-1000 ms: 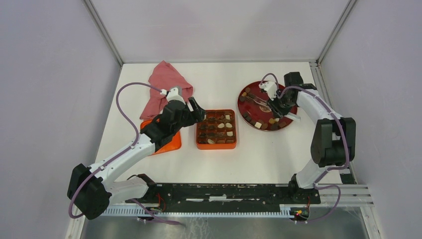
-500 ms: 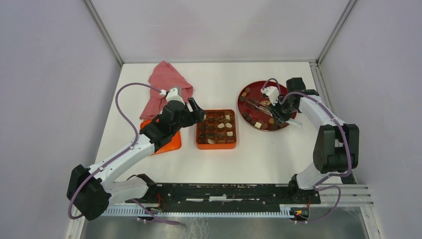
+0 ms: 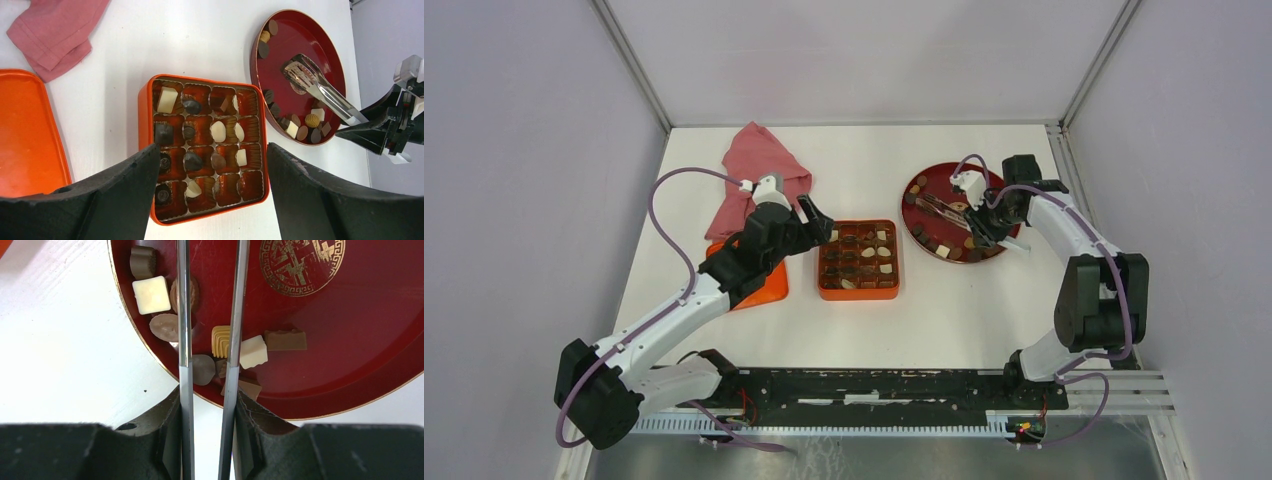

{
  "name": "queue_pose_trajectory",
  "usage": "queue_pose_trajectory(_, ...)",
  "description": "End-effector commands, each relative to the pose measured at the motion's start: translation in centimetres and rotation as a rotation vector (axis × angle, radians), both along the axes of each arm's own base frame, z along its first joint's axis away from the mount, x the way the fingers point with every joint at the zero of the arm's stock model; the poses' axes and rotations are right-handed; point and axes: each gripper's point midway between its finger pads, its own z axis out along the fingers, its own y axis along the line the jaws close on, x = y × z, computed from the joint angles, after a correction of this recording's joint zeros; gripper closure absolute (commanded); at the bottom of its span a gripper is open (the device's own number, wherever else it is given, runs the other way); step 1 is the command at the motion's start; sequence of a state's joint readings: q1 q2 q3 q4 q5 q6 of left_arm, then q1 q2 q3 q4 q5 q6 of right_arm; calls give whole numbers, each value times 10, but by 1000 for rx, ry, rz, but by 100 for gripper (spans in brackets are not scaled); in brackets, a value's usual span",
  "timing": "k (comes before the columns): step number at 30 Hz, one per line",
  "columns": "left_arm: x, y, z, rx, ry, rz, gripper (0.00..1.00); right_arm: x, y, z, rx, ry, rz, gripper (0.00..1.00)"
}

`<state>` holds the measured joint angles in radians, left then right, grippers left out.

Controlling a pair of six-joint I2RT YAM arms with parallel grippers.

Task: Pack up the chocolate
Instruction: Pick up the fake chocolate from the plate.

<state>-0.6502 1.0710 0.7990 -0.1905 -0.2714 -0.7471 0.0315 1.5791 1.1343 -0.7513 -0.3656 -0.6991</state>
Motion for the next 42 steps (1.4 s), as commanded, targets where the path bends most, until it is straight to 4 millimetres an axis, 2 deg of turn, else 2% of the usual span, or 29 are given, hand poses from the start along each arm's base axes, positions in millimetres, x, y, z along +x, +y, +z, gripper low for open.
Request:
queue_pose_trajectory(1,2,1,10,-43,-16,37,16,7,5,19,31,-79,22,100)
queue_pose_trajectory(11,2,4,9,-41,-14,49,12,6,5,25,31,-89,33,100)
queue_pose_trajectory(18,1,6,12,-68,-18,74,1,8,7,33,37,-102,37,100)
queue_pose_trajectory(42,1,10,13,-52,-15,87,0,5,15,62,76,-140,70,100)
